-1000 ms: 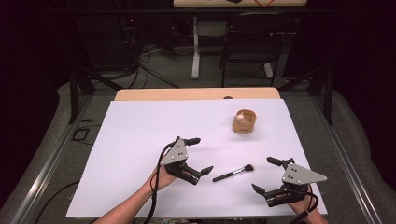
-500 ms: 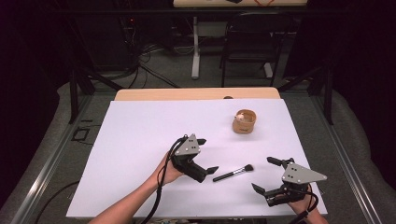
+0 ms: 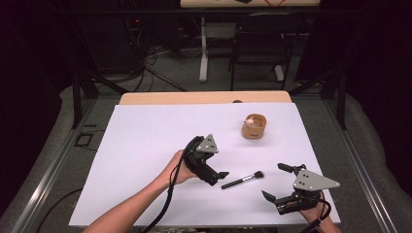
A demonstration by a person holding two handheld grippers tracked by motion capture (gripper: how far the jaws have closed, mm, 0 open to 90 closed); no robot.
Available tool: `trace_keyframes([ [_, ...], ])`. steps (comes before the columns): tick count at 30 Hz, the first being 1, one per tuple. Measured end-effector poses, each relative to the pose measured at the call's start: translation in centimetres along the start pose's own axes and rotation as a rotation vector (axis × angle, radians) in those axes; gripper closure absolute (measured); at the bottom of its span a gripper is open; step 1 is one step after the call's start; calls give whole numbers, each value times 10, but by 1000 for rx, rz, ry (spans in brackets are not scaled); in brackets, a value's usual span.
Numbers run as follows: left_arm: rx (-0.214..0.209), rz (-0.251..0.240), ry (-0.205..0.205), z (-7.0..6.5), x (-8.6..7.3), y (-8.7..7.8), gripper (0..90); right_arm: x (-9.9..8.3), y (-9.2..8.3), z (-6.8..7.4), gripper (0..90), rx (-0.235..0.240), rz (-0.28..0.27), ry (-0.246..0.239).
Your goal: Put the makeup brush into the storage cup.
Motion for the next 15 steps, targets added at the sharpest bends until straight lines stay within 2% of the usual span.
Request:
trace_keyframes([
  [8,-23,131,-14,0,-3,10,0,1,0,0,13,0,-6,-2],
  [10,-34,155,-33,0,-3,15,0,1,-1,0,14,-1,-5,-5],
  [15,-36,231,-22,-1,0,24,0,0,0,0,15,0,0,3],
])
Point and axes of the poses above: each handheld gripper's, and its own axes: y roughly forward along the jaws, x roughly out of its top, z roughly to its left, the point moved 9 cm from there along y, roughly forward along the jaws, and after that the axes turned 15 degrees about z, right-handed, at the moved point
